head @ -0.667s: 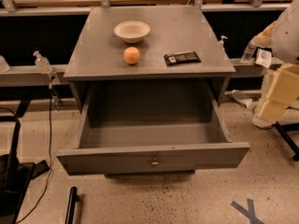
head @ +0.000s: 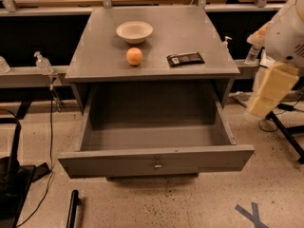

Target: Place orange into top drawer

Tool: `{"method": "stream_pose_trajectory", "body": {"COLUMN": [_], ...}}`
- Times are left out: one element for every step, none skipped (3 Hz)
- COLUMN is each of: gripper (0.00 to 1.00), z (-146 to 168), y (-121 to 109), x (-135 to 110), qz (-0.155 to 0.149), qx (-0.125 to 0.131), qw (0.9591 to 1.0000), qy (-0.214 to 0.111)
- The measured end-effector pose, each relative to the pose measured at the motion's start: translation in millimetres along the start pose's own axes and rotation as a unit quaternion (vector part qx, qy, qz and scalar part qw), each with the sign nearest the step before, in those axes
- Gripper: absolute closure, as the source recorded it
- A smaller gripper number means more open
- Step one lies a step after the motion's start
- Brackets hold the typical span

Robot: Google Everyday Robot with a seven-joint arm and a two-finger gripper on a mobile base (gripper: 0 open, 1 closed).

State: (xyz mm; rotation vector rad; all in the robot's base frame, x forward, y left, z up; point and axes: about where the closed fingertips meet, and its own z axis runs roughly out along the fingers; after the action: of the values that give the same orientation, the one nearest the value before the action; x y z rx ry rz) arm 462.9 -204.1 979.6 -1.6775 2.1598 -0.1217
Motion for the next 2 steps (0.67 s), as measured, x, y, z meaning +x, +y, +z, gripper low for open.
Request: {"method": "stream_pose_trajectory", "body": {"gripper": [0.00, 0.00], "z": [58.4, 89.9], "y": [-49.2, -85.9], "x": [-47.5, -84.3], "qz": [0.017, 0.026], "qx": [0.027, 0.061], "qw": [0.9966, 0.9882], "qy": [-0.076, -0.138]}}
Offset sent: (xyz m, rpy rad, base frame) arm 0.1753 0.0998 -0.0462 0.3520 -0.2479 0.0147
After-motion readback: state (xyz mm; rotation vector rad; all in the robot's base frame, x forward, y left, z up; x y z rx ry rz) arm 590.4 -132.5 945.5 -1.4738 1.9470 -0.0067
